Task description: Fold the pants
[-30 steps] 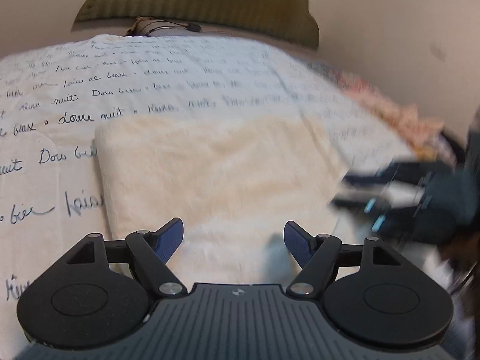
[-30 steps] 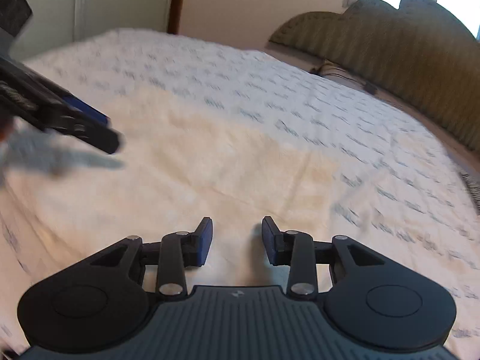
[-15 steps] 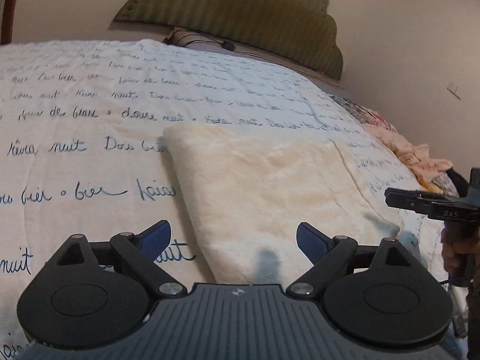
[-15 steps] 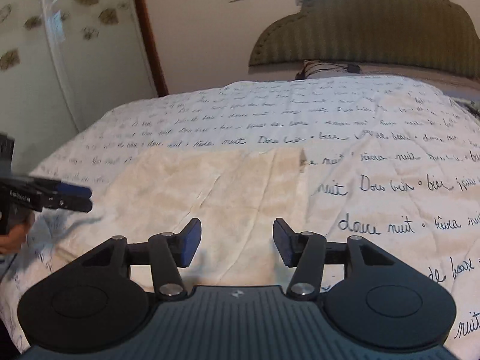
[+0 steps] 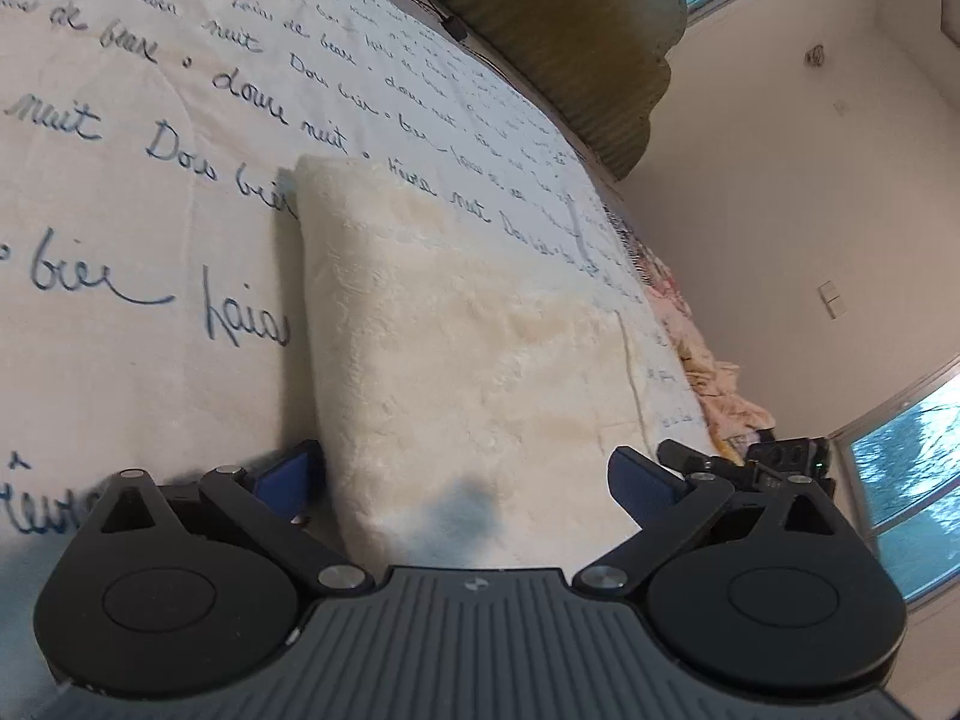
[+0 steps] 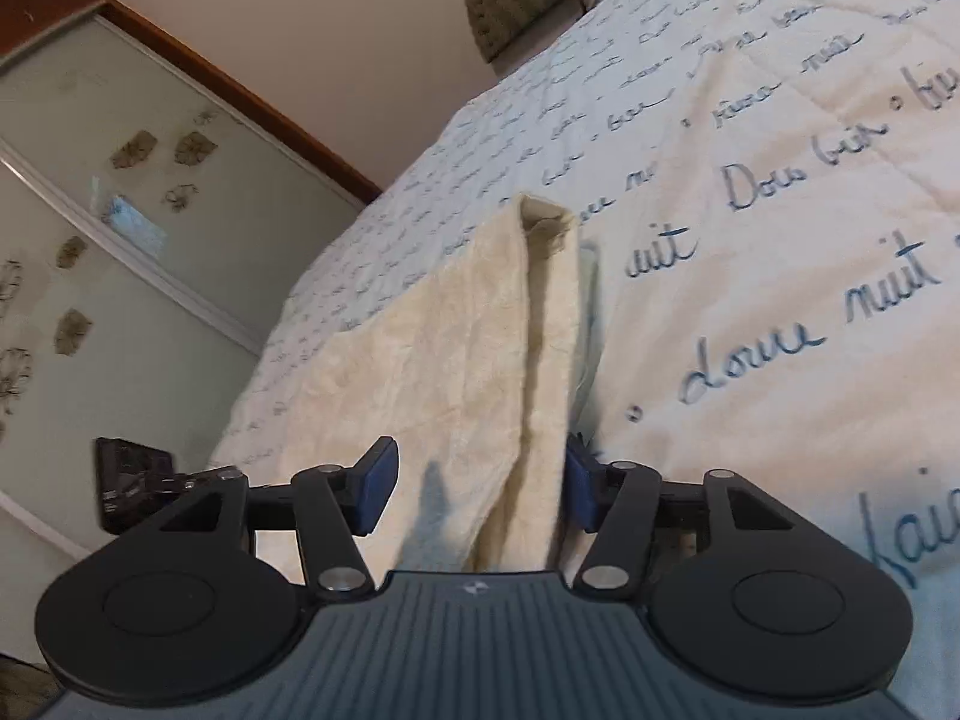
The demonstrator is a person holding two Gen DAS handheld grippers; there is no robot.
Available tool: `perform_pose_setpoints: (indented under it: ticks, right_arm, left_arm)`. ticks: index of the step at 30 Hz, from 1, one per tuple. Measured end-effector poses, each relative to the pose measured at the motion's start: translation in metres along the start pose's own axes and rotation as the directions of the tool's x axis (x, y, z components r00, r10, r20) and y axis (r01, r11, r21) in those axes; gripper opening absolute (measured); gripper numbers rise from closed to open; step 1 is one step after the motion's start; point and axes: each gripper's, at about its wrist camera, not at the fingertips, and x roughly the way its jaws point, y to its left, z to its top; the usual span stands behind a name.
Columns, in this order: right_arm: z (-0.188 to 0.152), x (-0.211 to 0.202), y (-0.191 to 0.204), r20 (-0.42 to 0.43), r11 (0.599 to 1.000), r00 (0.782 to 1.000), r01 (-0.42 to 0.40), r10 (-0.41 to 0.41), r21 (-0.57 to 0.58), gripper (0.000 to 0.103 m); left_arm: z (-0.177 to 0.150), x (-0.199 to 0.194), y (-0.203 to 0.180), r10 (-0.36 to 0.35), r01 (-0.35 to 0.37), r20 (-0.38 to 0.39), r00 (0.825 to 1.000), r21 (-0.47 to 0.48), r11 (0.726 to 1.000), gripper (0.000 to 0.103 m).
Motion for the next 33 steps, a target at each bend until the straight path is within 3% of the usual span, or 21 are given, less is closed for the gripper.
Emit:
perform_pose_setpoints:
  ticks: [3, 4, 7, 8, 9, 11, 12, 14, 20, 24, 29, 33]
  right_arm:
    - [0.004, 0.005, -0.001, -0.017, 0.996, 0.995, -0.093, 0.094, 0.004, 0.073]
    - [0.006, 0.006, -0.005, -0.016, 0.993, 0.993, -0.114, 0.114, 0.009, 0.073]
    - [0.012, 0.016, -0.014, 0.01, 0.998, 1.0, -0.025, 0.025, 0.055, 0.062]
    - [0.012, 0.018, -0.01, 0.014, 0.999, 1.0, -0.01, 0.01, 0.038, 0.057]
    - [0.011, 0.02, -0.003, 0.01, 1.0, 1.0, 0.02, -0.02, 0.012, 0.038]
    - [0.006, 0.021, 0.013, 0.016, 0.995, 0.997, 0.081, -0.081, -0.055, 0.031]
    - [0.004, 0.019, 0.018, 0.029, 0.995, 0.996, 0.084, -0.083, -0.06, 0.027]
    - [-0.002, 0.013, 0.03, 0.06, 0.994, 0.995, 0.084, -0.08, -0.064, 0.023]
    - [0.0, -0.002, 0.091, 0.132, 0.983, 0.991, 0.044, -0.021, -0.176, 0.02]
    - [0.019, 0.018, 0.13, 0.137, 0.956, 0.991, 0.029, 0.012, -0.293, 0.021]
    - [0.051, 0.078, 0.142, 0.139, 0.943, 0.989, -0.005, 0.054, -0.332, 0.021]
    - [0.071, 0.147, 0.136, 0.099, 0.949, 0.995, 0.003, 0.031, -0.317, 0.021]
  left_arm:
    - [-0.002, 0.012, -0.008, -0.022, 0.022, 0.003, 1.0, 0.014, 1.0, 0.1]
    - [-0.003, 0.016, -0.011, -0.03, 0.03, 0.004, 1.0, 0.021, 0.999, 0.099]
    - [-0.009, 0.025, -0.024, 0.002, -0.003, 0.015, 1.0, 0.061, 0.998, 0.088]
    - [-0.011, 0.025, -0.029, 0.045, -0.047, 0.023, 0.999, 0.086, 0.995, 0.071]
    - [-0.013, 0.024, -0.03, 0.094, -0.097, 0.032, 0.995, 0.112, 0.989, 0.06]
    - [-0.014, 0.021, -0.029, 0.138, -0.143, 0.044, 0.989, 0.14, 0.98, 0.031]
    - [-0.015, 0.015, -0.025, 0.115, -0.121, 0.054, 0.992, 0.128, 0.984, 0.022]
    - [-0.016, 0.006, -0.026, 0.084, -0.093, 0.081, 0.993, 0.124, 0.988, 0.016]
    - [-0.02, -0.028, -0.063, 0.099, -0.162, 0.203, 0.974, 0.318, 0.934, 0.015]
    - [0.004, -0.06, -0.063, 0.132, -0.231, 0.294, 0.947, 0.332, 0.915, 0.015]
    - [0.043, -0.083, -0.049, 0.253, -0.39, 0.379, 0.89, 0.344, 0.854, 0.017]
    - [0.073, -0.074, -0.019, 0.377, -0.499, 0.392, 0.839, 0.282, 0.819, 0.017]
